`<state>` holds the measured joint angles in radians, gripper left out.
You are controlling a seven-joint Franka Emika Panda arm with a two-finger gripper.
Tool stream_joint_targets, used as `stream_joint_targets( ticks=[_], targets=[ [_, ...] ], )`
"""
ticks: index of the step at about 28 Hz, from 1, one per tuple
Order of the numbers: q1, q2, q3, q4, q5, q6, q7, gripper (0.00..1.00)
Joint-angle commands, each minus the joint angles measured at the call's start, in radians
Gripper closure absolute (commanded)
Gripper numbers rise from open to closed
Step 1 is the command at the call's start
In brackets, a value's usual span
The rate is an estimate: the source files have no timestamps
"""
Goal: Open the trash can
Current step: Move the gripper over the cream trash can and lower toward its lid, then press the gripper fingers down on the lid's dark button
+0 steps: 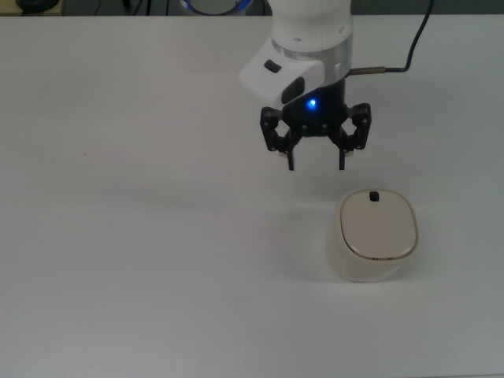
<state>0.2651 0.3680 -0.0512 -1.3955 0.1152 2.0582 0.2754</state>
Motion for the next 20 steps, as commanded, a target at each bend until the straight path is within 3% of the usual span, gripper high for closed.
stream_joint_targets(
  ticks=[1,9,20],
  targets=[
    [0.014,0.006,-0.004,0.007,0.0,0.045,0.013,1.0],
    [0.014,0.066,0.059,0.006,-0.064,0.158,-0.035,1.0],
    [0.058,0.126,0.074,0.006,-0.078,0.315,-0.035,1.0]
  ],
)
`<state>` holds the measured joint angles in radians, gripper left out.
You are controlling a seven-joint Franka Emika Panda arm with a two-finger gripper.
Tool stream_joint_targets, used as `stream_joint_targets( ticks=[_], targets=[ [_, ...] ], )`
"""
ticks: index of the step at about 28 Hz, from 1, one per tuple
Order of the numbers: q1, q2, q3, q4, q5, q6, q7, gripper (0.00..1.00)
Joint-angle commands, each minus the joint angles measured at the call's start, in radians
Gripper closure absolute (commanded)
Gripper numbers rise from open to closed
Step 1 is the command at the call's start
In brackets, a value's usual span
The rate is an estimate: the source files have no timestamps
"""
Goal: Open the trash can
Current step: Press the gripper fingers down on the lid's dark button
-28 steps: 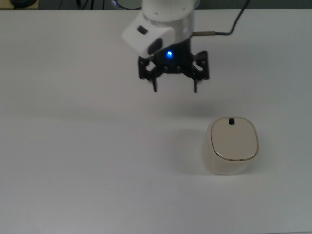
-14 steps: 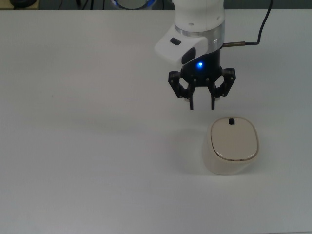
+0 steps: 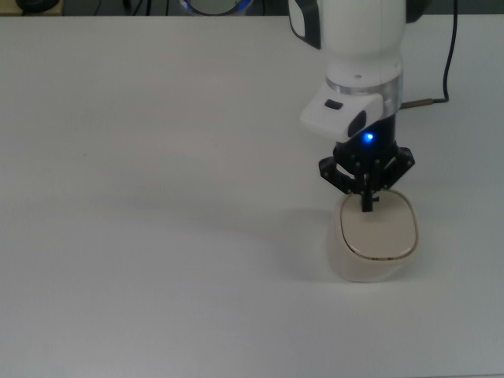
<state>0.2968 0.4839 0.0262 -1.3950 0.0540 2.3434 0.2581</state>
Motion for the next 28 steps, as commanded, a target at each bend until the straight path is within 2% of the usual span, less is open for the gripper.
stream_joint_targets(
  ticks=[1,9,21,28],
  targets=[
    [0.03,0.01,-0.003,0.004,-0.02,0.028,-0.017,1.0],
    [0.056,0.01,-0.002,-0.013,-0.032,0.02,-0.016,1.0],
    [0.058,0.019,-0.003,-0.061,-0.048,0.02,-0.016,1.0],
    [0.058,0.05,-0.003,-0.079,-0.069,0.02,-0.014,1.0]
  ],
)
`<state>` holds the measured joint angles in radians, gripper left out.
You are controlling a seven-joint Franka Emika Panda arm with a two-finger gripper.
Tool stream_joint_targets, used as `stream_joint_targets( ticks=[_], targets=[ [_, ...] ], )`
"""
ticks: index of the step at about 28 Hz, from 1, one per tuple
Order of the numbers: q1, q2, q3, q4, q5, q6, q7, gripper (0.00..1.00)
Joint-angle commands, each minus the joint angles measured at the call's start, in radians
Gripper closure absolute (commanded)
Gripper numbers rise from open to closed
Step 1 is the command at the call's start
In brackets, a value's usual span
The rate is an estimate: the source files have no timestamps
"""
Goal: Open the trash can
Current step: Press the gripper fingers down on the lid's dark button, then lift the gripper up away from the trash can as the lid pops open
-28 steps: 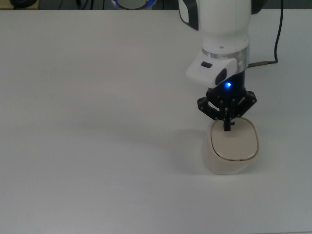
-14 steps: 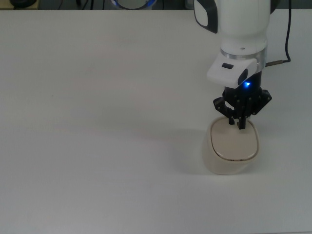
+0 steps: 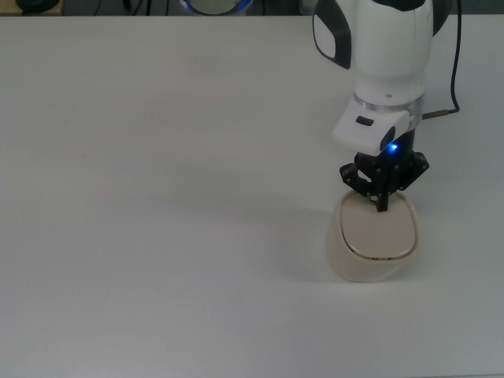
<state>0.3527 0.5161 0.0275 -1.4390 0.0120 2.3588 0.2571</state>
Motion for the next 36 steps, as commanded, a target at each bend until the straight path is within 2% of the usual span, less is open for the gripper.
stream_joint_targets(
  ticks=[1,7,12,16,22,26,30,33,36],
  targets=[
    [0.002,0.019,-0.005,-0.037,-0.027,0.005,-0.013,1.0],
    [0.0,-0.001,-0.011,-0.026,-0.014,-0.022,-0.009,1.0],
    [-0.017,-0.082,-0.015,-0.009,0.014,-0.128,-0.015,1.0],
    [-0.041,-0.125,-0.017,0.009,0.039,-0.208,-0.018,1.0],
    [-0.092,-0.195,-0.018,0.014,0.039,-0.341,-0.025,1.0],
    [-0.144,-0.241,-0.031,0.014,0.037,-0.455,-0.104,0.99],
    [-0.199,-0.274,-0.054,0.015,0.036,-0.575,-0.217,0.85],
    [-0.242,-0.289,-0.075,0.026,0.029,-0.648,-0.317,0.71],
    [-0.268,-0.289,-0.09,0.038,0.026,-0.697,-0.38,0.43]
  ],
)
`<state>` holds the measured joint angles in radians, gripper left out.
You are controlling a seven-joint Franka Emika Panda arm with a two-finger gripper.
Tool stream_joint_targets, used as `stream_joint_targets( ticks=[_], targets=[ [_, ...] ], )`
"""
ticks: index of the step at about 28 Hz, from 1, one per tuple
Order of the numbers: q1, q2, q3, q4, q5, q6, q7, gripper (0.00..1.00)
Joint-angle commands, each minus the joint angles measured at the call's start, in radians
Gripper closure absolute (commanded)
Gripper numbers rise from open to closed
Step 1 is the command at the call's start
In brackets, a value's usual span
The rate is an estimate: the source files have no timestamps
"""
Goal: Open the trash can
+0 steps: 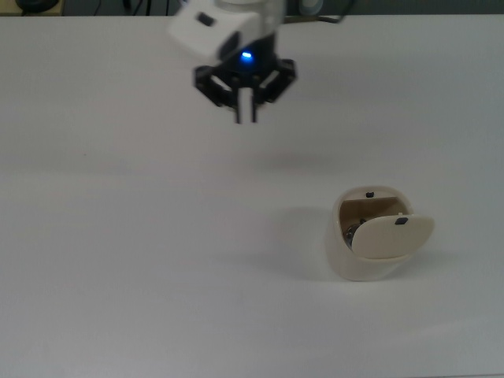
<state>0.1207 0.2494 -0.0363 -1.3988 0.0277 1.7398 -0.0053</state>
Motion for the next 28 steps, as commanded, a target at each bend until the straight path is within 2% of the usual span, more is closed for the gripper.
stream_joint_targets(
  ticks=[1,3,7,16,21,28],
  targets=[
    [-0.05,-0.022,-0.04,0.001,0.009,-0.098,-0.146,0.24],
    [-0.056,-0.022,-0.054,0.001,0.006,-0.112,-0.163,0.0],
    [-0.056,-0.021,-0.077,0.001,-0.021,-0.114,-0.212,0.0],
    [-0.058,-0.015,-0.076,-0.002,-0.026,-0.111,-0.212,0.0],
    [-0.058,-0.018,-0.083,0.0,-0.045,-0.112,-0.212,0.0],
    [-0.058,-0.041,-0.105,0.001,-0.046,-0.124,-0.209,0.0]
  ],
)
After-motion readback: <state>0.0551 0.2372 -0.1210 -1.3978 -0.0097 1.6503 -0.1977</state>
